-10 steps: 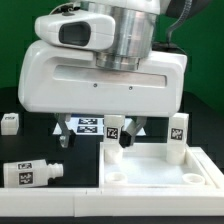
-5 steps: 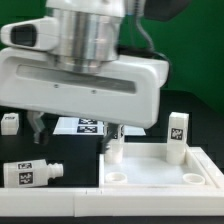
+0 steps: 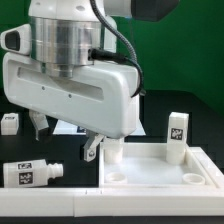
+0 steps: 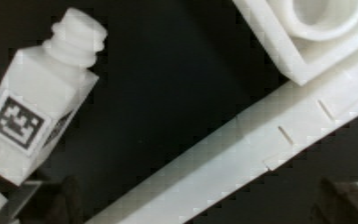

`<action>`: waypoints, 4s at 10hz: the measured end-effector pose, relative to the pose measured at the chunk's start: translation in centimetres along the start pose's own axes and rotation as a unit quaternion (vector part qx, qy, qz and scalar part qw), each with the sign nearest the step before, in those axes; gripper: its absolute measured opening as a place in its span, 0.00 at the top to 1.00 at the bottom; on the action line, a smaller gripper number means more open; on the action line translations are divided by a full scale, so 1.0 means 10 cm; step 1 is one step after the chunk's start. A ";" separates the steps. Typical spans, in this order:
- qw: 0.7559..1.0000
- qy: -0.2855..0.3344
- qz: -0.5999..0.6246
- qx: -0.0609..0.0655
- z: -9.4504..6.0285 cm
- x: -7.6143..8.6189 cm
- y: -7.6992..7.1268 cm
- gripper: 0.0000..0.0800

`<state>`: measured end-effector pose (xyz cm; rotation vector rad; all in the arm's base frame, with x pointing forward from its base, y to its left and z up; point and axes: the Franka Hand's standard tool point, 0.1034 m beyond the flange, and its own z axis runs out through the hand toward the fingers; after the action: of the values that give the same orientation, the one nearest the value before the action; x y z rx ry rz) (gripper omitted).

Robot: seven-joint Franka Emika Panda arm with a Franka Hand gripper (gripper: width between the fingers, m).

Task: Assemble square table

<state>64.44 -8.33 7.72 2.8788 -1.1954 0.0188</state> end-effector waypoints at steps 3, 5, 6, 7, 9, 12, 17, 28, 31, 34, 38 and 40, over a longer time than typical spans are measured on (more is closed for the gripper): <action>0.990 0.018 0.137 0.036 0.25 0.13 0.52 0.19; 0.977 0.019 0.207 0.046 0.39 0.10 0.67 0.19; 0.975 0.017 0.217 0.046 0.46 0.04 0.71 0.19; 0.975 0.012 0.218 0.045 0.51 -0.01 0.74 0.19; 0.971 0.007 0.233 0.047 0.57 0.05 0.86 0.19; 0.972 0.008 0.231 0.047 0.57 0.04 0.84 0.35; 0.990 0.018 0.127 0.051 0.42 -0.10 0.90 0.65; 0.981 0.015 -0.184 0.051 0.11 -0.88 1.44 0.65; 0.977 0.011 -0.208 0.051 0.15 -0.93 1.48 0.65; 0.980 -0.004 -0.195 0.030 0.45 -1.39 1.75 0.65; 0.980 0.024 -0.196 0.007 0.59 -1.37 1.84 0.65; 0.982 -0.005 -0.190 0.015 0.58 -1.40 1.78 0.65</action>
Offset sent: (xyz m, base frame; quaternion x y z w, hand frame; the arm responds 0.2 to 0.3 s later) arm -0.0280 -0.0299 -0.0268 0.0638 0.0190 0.2185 0.9736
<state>41.93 -11.13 1.93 3.0827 -0.6318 0.0136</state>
